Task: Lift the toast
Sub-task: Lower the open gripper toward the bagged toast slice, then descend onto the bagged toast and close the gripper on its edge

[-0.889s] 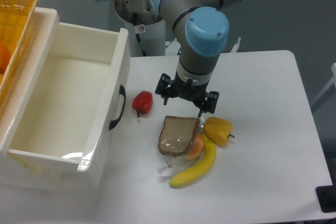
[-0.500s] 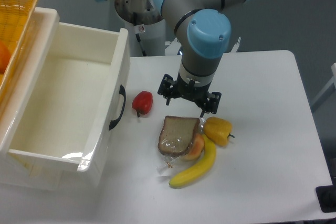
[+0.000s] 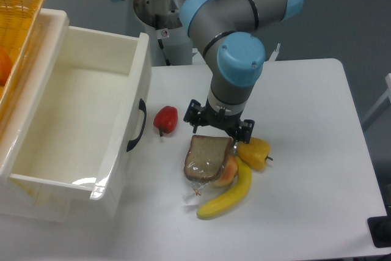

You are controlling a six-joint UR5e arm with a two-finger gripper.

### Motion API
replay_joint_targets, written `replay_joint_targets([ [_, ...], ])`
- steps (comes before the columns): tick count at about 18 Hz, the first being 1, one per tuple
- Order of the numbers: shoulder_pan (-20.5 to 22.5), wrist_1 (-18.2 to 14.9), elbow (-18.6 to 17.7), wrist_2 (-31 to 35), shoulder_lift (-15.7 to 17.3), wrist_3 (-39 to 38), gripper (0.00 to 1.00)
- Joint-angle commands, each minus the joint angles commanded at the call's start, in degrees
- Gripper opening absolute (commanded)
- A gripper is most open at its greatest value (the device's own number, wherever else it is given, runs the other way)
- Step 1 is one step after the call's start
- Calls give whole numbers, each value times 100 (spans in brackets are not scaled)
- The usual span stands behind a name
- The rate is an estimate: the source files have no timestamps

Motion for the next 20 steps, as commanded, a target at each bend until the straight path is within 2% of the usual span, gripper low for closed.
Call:
replay_joint_targets([
  [7,-35,61,141,-105,-519,272,100],
  [13,0,272,150,-299,-713,360,100],
  [20,61,272,247,-308,-880,518,100],
])
